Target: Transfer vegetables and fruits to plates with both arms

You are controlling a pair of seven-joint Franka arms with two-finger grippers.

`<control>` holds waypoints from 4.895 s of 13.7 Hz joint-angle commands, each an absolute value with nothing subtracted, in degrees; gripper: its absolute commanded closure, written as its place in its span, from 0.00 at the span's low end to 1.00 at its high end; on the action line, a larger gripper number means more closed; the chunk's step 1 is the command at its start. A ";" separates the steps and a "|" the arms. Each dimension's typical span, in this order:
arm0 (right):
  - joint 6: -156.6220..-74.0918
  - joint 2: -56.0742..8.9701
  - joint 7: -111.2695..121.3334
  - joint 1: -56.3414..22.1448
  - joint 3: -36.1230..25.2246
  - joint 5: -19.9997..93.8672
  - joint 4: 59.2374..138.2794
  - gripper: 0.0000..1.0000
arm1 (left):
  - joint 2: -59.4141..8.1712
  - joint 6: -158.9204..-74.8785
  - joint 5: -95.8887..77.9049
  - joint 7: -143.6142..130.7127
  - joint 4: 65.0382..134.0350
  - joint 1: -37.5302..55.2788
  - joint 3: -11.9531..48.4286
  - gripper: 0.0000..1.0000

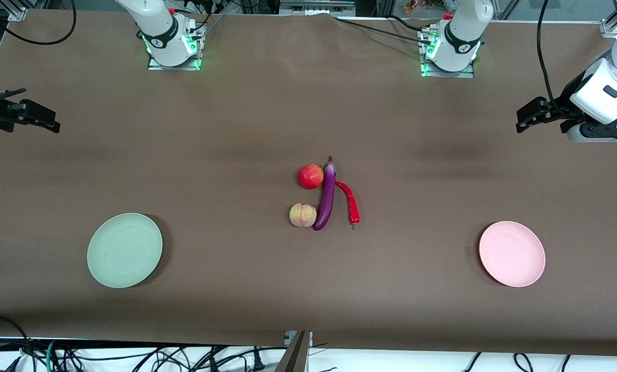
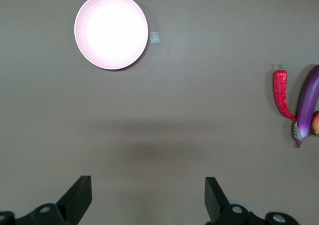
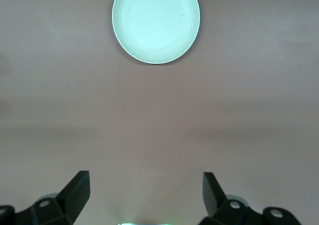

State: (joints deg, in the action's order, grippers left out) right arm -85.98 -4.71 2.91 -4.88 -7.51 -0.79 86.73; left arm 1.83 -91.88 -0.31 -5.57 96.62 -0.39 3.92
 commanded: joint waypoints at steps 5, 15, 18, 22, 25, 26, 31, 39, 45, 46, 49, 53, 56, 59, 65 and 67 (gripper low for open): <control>-85.78 -4.83 2.90 -4.22 -7.21 0.09 85.96 0.00 | 1.93 -88.86 -0.88 -4.22 95.98 -0.70 3.87 0.00; -85.96 -4.83 2.90 -4.22 -7.12 0.17 85.87 0.00 | -0.43 -87.54 -1.40 -4.31 95.98 -0.53 3.87 0.00; -86.13 -4.83 2.90 -4.31 -7.21 0.35 85.87 0.00 | -1.84 -86.84 -1.67 -4.39 95.89 0.17 3.95 0.00; -87.01 -8.25 3.08 -4.92 -6.86 1.14 85.87 0.00 | -5.96 -87.89 -2.72 -5.27 94.93 1.93 3.96 0.00; -88.69 -11.58 3.16 -7.72 -6.50 2.72 85.96 0.00 | -12.46 -92.87 -2.99 -9.64 91.85 5.08 4.04 0.00; -89.20 -12.99 3.51 -8.17 -6.50 2.72 85.96 0.00 | -14.05 -95.51 -2.99 -12.45 91.85 6.66 3.96 0.00; -95.52 -22.31 2.55 -13.00 -5.63 6.66 82.88 0.00 | -22.92 -109.57 -2.99 -30.81 91.85 14.66 3.96 0.00; -105.02 -29.61 -4.74 -18.89 -5.27 11.51 82.88 0.00 | -38.66 -135.59 -1.85 -52.90 92.02 26.62 3.52 0.00; -107.49 -31.55 -8.86 -23.20 -5.27 11.51 83.06 0.00 | -43.15 -138.51 4.83 -53.53 92.20 28.82 3.34 0.19; -107.58 -31.90 -10.44 -24.33 -5.27 11.51 83.06 0.00 | -43.24 -138.52 4.83 -53.44 92.20 29.09 3.34 0.36; -109.85 -33.13 -14.57 -28.64 -5.27 11.43 83.06 0.00 | -44.20 -138.52 4.92 -53.35 92.11 29.79 3.34 0.55; -113.37 -35.33 -19.76 -34.00 -5.27 11.51 83.06 0.00 | -42.81 -136.94 6.23 -51.59 92.11 29.36 2.56 0.94; -116.18 -37.35 -23.28 -37.61 -5.27 11.51 83.14 0.00 | -37.64 -127.82 9.91 -48.71 91.50 29.27 -2.79 0.97; -119.69 -39.10 -27.06 -40.95 -5.27 11.60 83.14 0.00 | -34.20 -124.29 11.25 -33.89 91.58 24.90 -6.50 0.97; -125.76 -42.53 -37.69 -45.87 -5.27 11.60 83.14 0.00 | -34.88 -124.28 11.69 0.04 89.05 7.68 -6.59 0.96; -127.08 -43.41 -38.41 -46.75 -5.27 11.60 83.14 0.00 | -38.48 -125.58 10.99 7.53 85.18 2.31 -6.42 0.96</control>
